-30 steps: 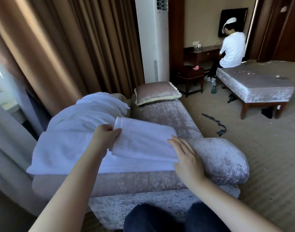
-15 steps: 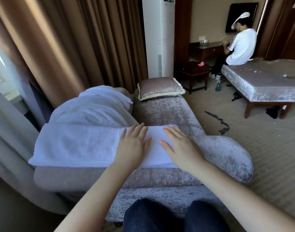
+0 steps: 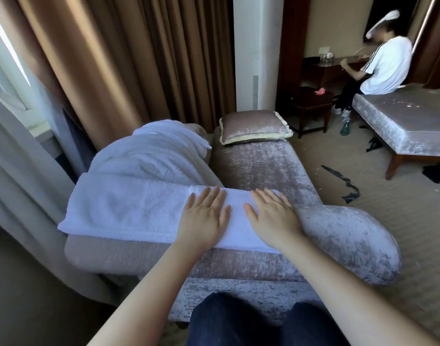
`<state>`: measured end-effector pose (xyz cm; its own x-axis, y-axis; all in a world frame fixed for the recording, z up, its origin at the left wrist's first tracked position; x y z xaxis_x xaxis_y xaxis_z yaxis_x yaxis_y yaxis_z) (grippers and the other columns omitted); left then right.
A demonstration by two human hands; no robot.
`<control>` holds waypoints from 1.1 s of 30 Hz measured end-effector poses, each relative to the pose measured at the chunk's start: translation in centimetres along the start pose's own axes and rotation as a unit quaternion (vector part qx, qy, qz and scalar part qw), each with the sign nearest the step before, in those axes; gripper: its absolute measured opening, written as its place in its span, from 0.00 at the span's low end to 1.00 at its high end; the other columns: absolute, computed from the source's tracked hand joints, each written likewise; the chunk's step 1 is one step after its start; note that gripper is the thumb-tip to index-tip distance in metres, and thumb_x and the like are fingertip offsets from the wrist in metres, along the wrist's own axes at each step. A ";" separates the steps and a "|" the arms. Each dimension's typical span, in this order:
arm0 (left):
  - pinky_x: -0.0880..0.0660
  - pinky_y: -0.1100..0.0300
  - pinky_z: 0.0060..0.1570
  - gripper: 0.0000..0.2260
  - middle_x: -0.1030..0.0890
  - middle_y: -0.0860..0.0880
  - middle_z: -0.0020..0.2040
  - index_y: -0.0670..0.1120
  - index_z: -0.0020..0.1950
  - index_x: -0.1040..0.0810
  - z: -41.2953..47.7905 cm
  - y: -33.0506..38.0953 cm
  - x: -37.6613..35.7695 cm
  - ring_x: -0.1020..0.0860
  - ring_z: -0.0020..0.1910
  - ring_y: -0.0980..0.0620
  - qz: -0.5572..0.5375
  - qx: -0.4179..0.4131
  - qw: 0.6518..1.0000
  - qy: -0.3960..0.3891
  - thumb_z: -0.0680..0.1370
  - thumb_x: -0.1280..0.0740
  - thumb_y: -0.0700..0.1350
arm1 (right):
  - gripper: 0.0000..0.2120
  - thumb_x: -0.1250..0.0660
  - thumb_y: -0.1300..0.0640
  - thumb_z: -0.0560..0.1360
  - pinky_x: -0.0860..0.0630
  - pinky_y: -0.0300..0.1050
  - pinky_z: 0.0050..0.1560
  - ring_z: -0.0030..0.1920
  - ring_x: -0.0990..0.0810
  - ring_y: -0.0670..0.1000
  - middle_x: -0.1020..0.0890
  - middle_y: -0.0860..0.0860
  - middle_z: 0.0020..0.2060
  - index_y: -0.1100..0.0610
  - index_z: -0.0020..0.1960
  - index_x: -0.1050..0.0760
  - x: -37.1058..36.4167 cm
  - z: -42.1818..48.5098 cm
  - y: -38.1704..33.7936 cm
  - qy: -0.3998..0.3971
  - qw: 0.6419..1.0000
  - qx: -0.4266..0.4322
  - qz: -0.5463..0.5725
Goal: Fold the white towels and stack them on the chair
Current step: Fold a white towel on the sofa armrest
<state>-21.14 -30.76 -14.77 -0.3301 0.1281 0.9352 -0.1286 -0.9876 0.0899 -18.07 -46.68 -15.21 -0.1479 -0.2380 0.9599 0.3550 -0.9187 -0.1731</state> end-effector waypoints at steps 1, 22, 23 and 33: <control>0.34 0.41 0.67 0.30 0.25 0.44 0.69 0.43 0.69 0.25 -0.1 0.1 0.0 0.28 0.69 0.43 0.002 -0.001 1.000 0.001 0.82 0.56 0.57 | 0.41 0.69 0.36 0.73 0.51 0.49 0.76 0.76 0.43 0.49 0.37 0.48 0.76 0.54 0.77 0.42 0.1 -0.1 0.0 0.005 1.000 -0.002 -0.003; 0.55 0.46 0.75 0.42 0.44 0.51 0.79 0.49 0.79 0.44 -0.9 1.4 0.6 0.49 0.79 0.51 0.035 0.036 0.997 -0.053 0.70 0.72 0.62 | 0.19 0.43 0.52 0.82 0.27 0.49 0.41 0.50 0.22 0.60 0.29 0.56 0.65 0.55 0.71 0.40 3.1 -2.9 3.0 0.090 0.972 -0.127 0.176; 0.56 0.45 0.75 0.41 0.45 0.51 0.80 0.49 0.79 0.45 -0.8 2.0 0.6 0.50 0.79 0.51 0.029 0.036 0.997 -0.065 0.71 0.71 0.63 | 0.18 0.44 0.52 0.82 0.27 0.50 0.42 0.50 0.22 0.60 0.30 0.56 0.65 0.55 0.71 0.39 3.4 -2.9 3.6 0.085 0.974 -0.124 0.172; 0.47 0.43 0.74 0.34 0.34 0.45 0.75 0.45 0.76 0.35 0.9 12.4 -3.0 0.36 0.75 0.44 -0.026 -0.081 0.995 -0.060 0.78 0.62 0.60 | 0.12 0.42 0.52 0.82 0.27 0.52 0.44 0.49 0.25 0.59 0.27 0.57 0.58 0.57 0.62 0.33 5.9 -6.3 17.6 0.038 0.968 -0.220 0.118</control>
<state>-20.91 -43.44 -16.12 -0.2064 0.1566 0.9659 -0.2943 -0.9513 0.0913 -18.48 -66.25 -13.97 -0.1834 -0.4656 0.8658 -0.0367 -0.8769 -0.4793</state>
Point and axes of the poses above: each hand's wrist, its own z-axis towards the middle knuckle, its own x-axis out of the back of the hand, y = z × x, the point moved 5 cm from there along z, towards the middle knuckle
